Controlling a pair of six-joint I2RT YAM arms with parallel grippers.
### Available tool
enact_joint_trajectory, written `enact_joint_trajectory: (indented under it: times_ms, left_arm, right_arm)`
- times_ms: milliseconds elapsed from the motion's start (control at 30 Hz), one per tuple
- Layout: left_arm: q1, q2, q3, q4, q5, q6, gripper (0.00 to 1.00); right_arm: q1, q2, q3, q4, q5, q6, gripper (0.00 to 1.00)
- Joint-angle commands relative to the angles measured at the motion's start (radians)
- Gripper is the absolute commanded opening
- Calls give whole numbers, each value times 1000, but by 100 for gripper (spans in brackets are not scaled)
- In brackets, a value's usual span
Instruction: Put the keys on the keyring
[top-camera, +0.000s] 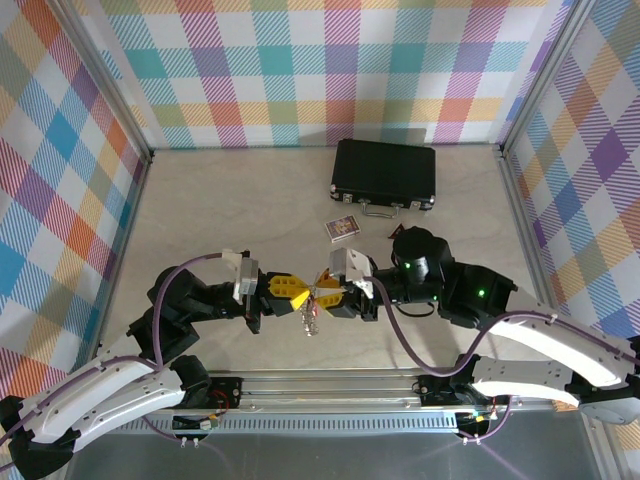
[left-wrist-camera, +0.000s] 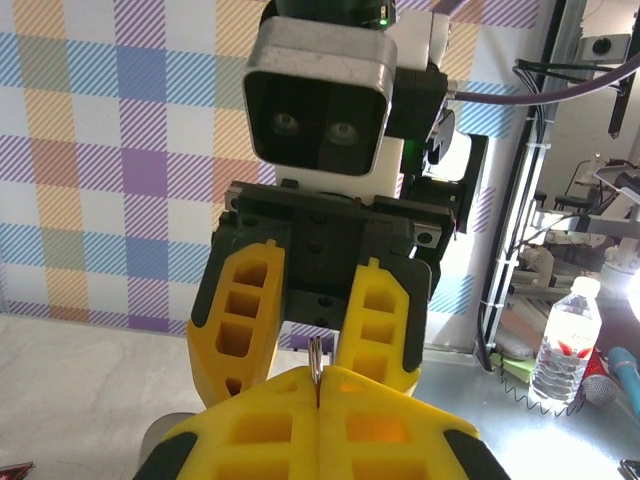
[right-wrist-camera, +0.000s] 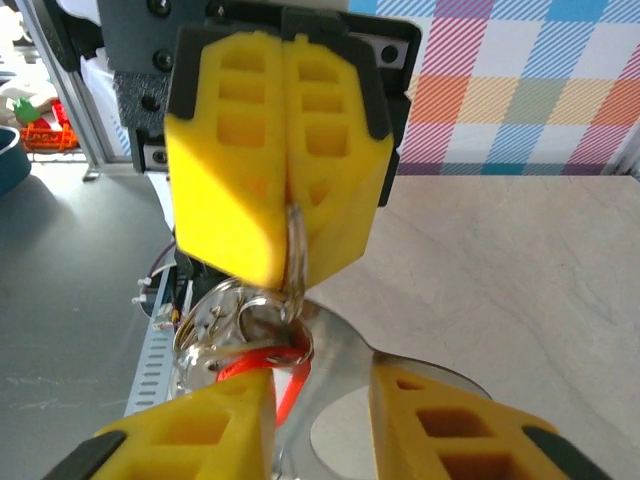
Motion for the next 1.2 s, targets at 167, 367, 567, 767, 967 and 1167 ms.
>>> enact_joint_trajectory:
  times_ms: [167,367,567,767,967,1167]
  left_arm:
    - [-7,-20,8,91,15,-27,0]
    - [-6,-9,11,99,19,-32,0]
    - [-6,-6,18,93,19,-29,0]
    - [-6,1,20,90,18,-25,0]
    - [-6,2,20,82,19,-24,0]
    - [-6,2,22,75,18,-18,0]
  right_arm:
    - [3,-54,-67,96,-36,13,29]
    - [1,-68,-113,138,-53,25,30]
    - [2,-70,-135,184,-55,36,30]
    - [3,-43,-146,235,-93,54,30]
    - [2,-35,-163,280,-97,73,29]
    - [1,-25,-164,282,-104,75,33]
